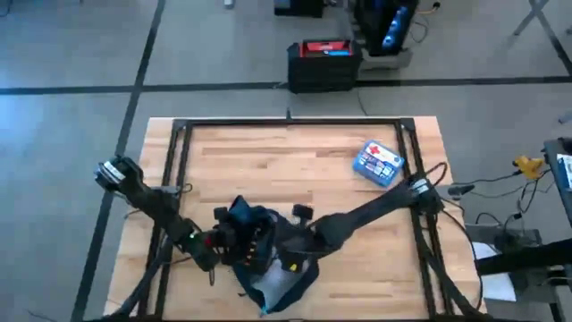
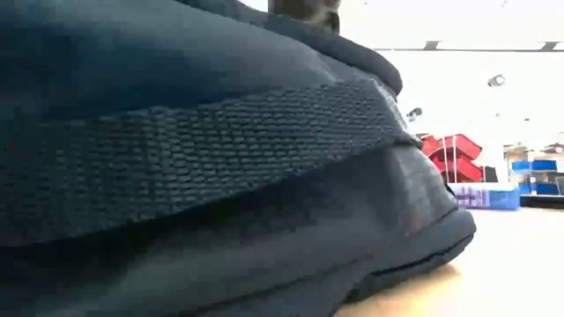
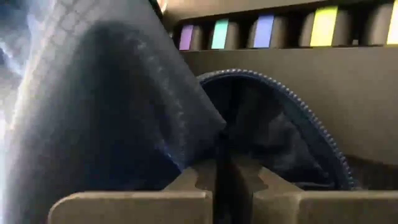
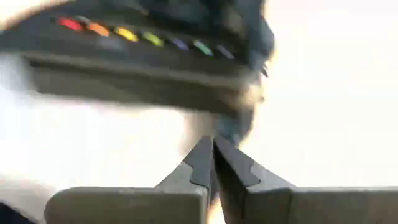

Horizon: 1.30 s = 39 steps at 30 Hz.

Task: Unpack backpack
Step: Put the first aid kit box into the backpack

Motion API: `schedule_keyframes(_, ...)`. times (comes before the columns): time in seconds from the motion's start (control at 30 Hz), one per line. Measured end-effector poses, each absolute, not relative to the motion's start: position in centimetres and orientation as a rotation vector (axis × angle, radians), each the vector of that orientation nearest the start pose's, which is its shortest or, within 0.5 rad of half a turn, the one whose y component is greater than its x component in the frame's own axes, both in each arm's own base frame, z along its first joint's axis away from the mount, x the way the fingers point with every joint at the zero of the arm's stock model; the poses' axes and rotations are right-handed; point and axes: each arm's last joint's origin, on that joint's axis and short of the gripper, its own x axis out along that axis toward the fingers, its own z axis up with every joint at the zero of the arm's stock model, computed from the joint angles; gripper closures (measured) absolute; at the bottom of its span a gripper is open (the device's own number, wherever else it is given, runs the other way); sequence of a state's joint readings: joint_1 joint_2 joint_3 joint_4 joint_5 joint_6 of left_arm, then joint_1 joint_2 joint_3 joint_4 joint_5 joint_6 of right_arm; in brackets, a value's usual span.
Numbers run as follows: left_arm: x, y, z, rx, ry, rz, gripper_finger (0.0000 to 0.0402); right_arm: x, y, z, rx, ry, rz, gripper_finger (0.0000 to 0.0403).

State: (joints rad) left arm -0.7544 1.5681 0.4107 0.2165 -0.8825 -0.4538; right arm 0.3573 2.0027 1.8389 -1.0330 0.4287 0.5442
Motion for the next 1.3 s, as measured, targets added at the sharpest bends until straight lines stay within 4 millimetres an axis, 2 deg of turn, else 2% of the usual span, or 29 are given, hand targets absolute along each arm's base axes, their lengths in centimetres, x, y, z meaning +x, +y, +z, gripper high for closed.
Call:
schedule_keyframes(0.13,17.9,-13.8,9.9,0.253,0.589,0.25,0.0402,35.1,9.4,29.2,0.026,1.143,-0.698,0.0372)
schedule_keyframes(0.23,17.9,-13.8,10.0,0.254,0.588,0.249,0.0402,31.8,6.6,29.4,-0.017,1.152,-0.967,0.0352)
schedule_keyframes(0.33,17.9,-13.8,10.2,0.248,0.583,0.247,0.0402,29.2,4.0,28.8,0.04,1.114,-1.091,0.0347)
schedule_keyframes(0.43,17.9,-13.8,10.5,0.24,0.579,0.242,0.0402,26.6,1.3,27.5,0.115,1.101,-1.18,0.0362)
schedule_keyframes(0.57,17.8,-13.8,11.4,0.216,0.567,0.226,0.0402,23.6,-2.0,24.3,0.236,1.156,-1.257,0.0395)
schedule_keyframes(0.63,17.8,-13.9,12.0,0.188,0.568,0.205,0.0401,22.4,-3.5,23.0,0.291,1.173,-1.258,0.0399)
schedule_keyframes(0.83,17.1,-13.4,13.7,0.078,0.592,0.168,0.0372,20.1,-6.8,18.8,0.37,1.232,-1.265,0.0402)
schedule_keyframes(1.03,15.7,-12.3,17.0,-0.05,0.692,0.177,0.0299,19.1,-8.8,16.1,0.376,1.302,-1.25,0.0403)
schedule_keyframes(1.17,15.3,-12.1,21.2,-0.121,0.706,0.124,0.0251,20.0,-8.0,15.6,0.305,1.301,-1.155,0.0403)
schedule_keyframes(1.3,15.9,-12.1,26.3,-0.065,0.506,0.185,0.0226,23.0,-5.3,16.4,0.328,1.159,-0.94,0.0403)
